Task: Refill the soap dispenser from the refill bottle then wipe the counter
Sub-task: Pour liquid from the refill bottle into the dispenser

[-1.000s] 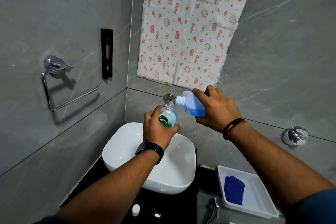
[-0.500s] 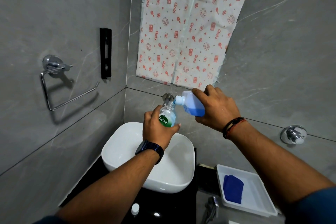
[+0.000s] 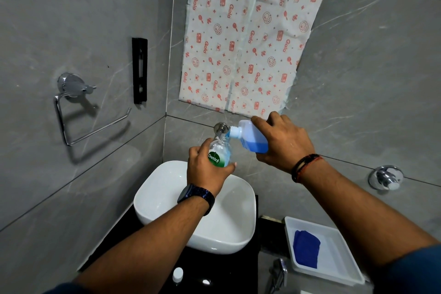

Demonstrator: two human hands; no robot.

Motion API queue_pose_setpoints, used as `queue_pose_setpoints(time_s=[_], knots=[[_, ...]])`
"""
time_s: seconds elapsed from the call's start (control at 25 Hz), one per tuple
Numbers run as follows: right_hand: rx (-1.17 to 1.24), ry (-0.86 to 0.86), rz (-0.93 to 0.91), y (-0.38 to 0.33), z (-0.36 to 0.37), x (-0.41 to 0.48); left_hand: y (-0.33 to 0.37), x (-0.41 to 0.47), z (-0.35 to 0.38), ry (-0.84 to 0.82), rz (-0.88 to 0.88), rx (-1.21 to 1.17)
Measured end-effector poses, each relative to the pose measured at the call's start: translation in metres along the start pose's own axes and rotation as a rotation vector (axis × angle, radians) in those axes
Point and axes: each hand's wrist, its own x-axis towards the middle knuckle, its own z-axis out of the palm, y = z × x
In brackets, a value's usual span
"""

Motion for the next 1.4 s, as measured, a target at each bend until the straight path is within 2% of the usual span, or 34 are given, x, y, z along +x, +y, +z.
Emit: queue_pose_setpoints(time_s=[1.4], knots=[[-0.006,-0.016,0.000,0.0042,0.0013,-0.0039,0.0016,-0.0022,0.0025,0.000,0.020,0.007]])
